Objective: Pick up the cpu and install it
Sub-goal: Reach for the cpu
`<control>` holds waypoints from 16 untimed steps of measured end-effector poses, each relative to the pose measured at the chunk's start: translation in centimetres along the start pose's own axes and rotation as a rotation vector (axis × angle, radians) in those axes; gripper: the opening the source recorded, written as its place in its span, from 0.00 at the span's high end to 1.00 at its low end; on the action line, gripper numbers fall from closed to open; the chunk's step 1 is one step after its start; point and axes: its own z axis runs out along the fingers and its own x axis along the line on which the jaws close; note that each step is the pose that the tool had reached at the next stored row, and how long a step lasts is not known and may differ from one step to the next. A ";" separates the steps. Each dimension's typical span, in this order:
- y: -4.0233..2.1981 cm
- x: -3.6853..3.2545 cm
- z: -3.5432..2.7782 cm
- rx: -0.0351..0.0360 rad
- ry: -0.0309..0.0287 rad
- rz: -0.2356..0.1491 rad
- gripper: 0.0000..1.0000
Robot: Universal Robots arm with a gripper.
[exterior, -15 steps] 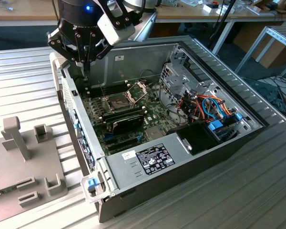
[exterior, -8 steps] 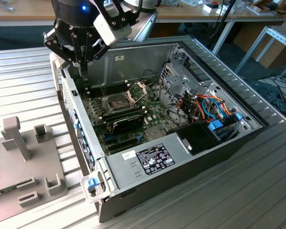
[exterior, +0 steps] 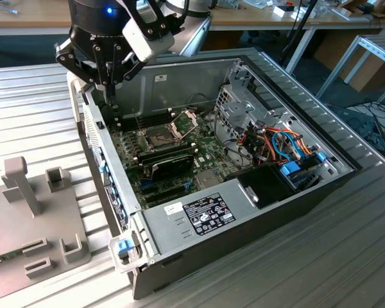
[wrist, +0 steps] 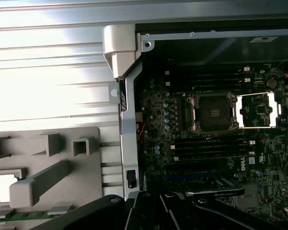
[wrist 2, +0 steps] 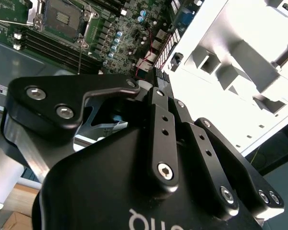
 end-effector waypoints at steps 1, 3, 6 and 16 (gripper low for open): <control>0.00 0.02 0.00 0.0000 0.0001 0.000 0.89; -0.01 0.06 0.00 0.0000 0.0000 0.000 0.89; -0.01 0.12 0.00 0.0000 0.0000 0.000 0.89; -0.04 0.51 -0.01 0.0000 0.0000 0.000 0.89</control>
